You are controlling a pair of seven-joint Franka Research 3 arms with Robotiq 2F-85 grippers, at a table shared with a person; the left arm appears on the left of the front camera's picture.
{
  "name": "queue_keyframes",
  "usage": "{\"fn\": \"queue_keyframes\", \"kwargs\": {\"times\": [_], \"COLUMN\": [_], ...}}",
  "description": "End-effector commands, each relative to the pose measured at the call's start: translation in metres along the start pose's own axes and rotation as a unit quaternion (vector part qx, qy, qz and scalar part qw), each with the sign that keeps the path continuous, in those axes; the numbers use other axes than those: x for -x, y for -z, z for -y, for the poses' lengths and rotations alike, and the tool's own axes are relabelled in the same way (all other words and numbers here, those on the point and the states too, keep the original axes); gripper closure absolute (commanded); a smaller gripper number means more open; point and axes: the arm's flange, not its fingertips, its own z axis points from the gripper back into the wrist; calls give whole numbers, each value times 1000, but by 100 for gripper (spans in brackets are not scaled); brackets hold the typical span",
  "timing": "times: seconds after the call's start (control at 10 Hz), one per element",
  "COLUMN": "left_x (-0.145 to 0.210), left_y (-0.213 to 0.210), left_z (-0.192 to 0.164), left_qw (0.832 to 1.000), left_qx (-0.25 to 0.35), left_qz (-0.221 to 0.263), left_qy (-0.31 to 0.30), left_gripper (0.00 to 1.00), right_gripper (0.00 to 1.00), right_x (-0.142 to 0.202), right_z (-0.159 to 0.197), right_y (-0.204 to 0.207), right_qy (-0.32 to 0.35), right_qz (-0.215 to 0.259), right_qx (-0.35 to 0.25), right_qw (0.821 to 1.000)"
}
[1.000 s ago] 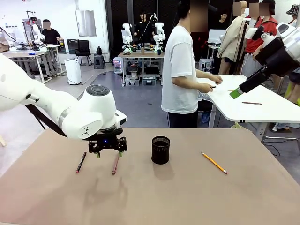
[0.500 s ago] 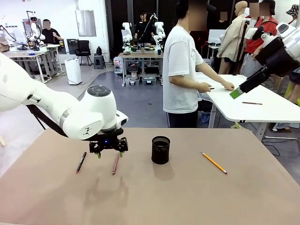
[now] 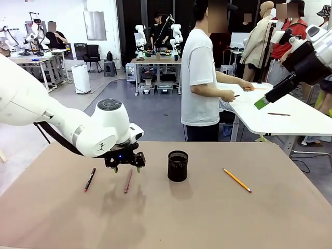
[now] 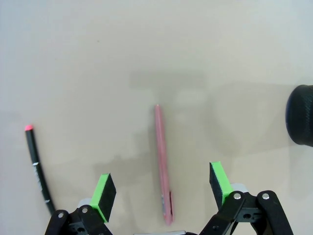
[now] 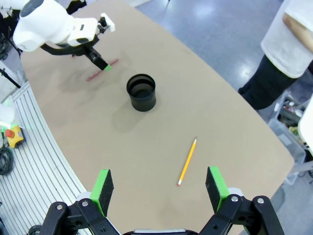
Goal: Place the pens into the pen holder.
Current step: Pick up a writing instrument from the table and place it into the Pen holder.
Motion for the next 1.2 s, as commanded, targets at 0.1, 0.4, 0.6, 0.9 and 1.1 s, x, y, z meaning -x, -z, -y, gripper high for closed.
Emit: {"fn": "queue_keyframes", "kwargs": {"times": [0.1, 0.4, 0.6, 0.9, 1.1], "left_x": [-16, -25, -28, -33, -34], "left_y": [18, 35, 39, 38, 41], "left_z": [2, 1, 1, 2, 2], "left_qw": [1000, 999, 999, 998, 996], "left_qx": [0, 1, -7, -20, -39], "left_qz": [-2, -17, -37, -46, -69], "left_qy": [9, 38, 38, 39, 42], "left_gripper": [0, 5, 44, 100, 100], "right_gripper": [0, 0, 0, 0, 0], "right_x": [-1, -1, -1, -1, -1], "right_z": [0, 0, 0, 0, 0], "right_y": [-1, -1, -1, -1, -1], "right_qy": [2, 2, 2, 2, 2], "right_qz": [4, 4, 4, 4, 4], "right_qx": [-5, -5, -5, -5, -5], "right_qw": [1000, 1000, 1000, 1000, 1000]}}
